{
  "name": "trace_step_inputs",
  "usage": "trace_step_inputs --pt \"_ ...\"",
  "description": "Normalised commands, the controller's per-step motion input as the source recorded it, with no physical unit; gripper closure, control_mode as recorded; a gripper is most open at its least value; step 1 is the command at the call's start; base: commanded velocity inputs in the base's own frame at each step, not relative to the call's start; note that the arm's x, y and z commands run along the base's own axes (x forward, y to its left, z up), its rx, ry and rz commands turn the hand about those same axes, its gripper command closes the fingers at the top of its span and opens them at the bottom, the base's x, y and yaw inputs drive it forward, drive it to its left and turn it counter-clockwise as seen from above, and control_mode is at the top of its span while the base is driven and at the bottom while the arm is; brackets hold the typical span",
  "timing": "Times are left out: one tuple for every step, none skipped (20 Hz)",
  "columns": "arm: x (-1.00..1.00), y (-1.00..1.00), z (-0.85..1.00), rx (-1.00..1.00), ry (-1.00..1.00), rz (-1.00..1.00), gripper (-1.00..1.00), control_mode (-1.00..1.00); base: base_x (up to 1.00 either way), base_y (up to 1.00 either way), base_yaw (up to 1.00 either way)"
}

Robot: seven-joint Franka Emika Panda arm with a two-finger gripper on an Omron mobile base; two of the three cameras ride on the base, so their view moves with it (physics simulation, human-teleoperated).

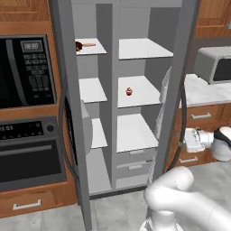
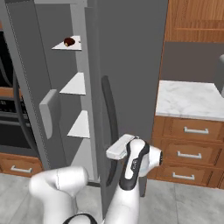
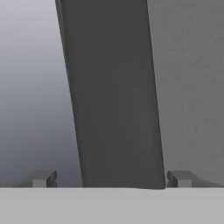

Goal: There's a steak in the fridge that needs to be moved to the freezer for freezing. Pick up the steak from the fridge, place it on any shelf in the freezer, and close the fridge and freezer doors when done.

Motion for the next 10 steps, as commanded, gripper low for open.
trace_step_inputs --pt "0.09 0.72 0.0 -0.03 0.0 -0.15 -1.0 -1.0 0.0 0.0 0.0" --pt "0.11 0.34 0.01 -0.05 0.0 -0.12 -1.0 -1.0 0.0 0.0 0.0" --pt "0.09 0.51 0.02 -0.09 0.0 -0.14 -1.0 -1.0 0.0 0.0 0.0" --pt "0.27 0.46 0.05 -0.09 0.01 -0.13 -1.0 -1.0 0.0 0.0 0.0" --pt "0.25 0.53 0.1 -0.1 0.02 -0.14 -1.0 -1.0 0.0 0.0 0.0" --pt "0.32 0.59 0.06 -0.1 0.05 -0.14 -1.0 -1.0 0.0 0.0 0.0" --pt "0.3 0.58 0.08 -0.1 0.05 -0.14 -1.0 -1.0 0.0 0.0 0.0" --pt "0.3 0.66 0.04 -0.1 0.07 -0.15 -1.0 -1.0 0.0 0.0 0.0" --pt "0.34 0.74 0.02 -0.11 0.08 -0.15 -1.0 -1.0 0.0 0.0 0.0" --pt "0.39 0.77 0.03 -0.11 0.09 -0.15 -1.0 -1.0 0.0 0.0 0.0"
